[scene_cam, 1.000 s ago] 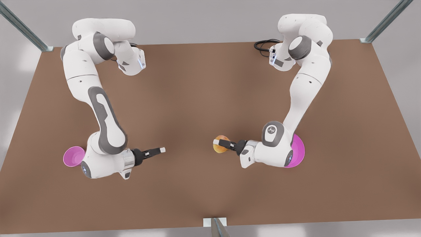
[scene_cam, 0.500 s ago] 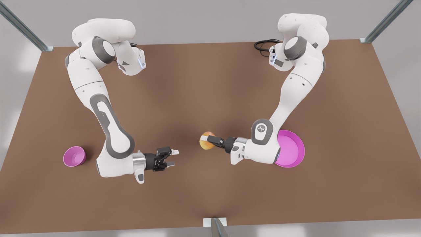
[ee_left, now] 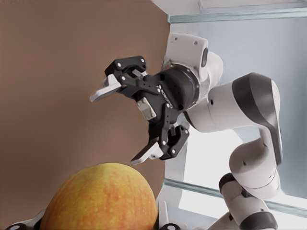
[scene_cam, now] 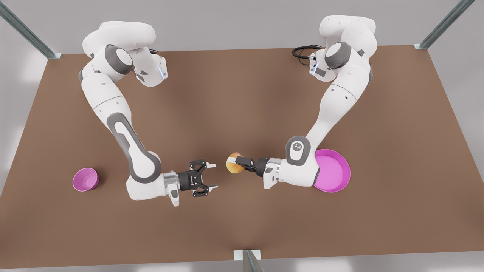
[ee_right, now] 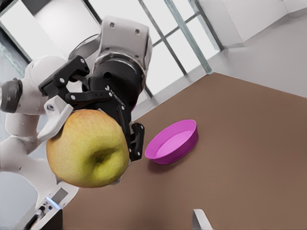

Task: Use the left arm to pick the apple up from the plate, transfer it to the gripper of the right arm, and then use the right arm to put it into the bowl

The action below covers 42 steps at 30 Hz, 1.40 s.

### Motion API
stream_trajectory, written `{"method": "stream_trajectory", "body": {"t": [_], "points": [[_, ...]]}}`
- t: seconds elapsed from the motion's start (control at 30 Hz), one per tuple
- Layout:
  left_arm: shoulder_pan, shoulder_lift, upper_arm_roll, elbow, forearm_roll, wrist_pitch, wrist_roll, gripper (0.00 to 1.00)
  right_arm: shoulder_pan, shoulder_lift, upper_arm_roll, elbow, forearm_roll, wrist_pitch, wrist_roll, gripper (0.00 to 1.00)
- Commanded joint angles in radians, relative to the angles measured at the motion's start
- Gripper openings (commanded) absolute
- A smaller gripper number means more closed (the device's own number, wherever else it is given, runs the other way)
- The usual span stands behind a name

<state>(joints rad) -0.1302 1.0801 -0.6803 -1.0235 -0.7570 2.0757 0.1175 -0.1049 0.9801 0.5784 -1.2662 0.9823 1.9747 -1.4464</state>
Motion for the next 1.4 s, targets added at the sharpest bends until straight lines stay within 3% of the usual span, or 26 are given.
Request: {"method": "stream_trajectory", "body": {"t": [0.0, 0.67, 1.37], "points": [[0.0, -0.002, -0.001, 0.0, -0.005, 0.007, 0.048, 0.89, 0.001, -0.001, 0.006, -0.007, 0.033, 0.0, -0.56, 1.0], [-0.006, -0.002, -0.002, -0.003, -0.025, 0.007, 0.045, 0.89, -0.024, 0.015, 0.112, -0.056, 0.114, -0.013, -0.67, 1.0], [-0.012, -0.002, -0.002, -0.001, -0.025, 0.017, 0.045, 0.9, 0.004, 0.022, 0.118, -0.056, 0.154, 0.015, -0.681, 1.0]]}}
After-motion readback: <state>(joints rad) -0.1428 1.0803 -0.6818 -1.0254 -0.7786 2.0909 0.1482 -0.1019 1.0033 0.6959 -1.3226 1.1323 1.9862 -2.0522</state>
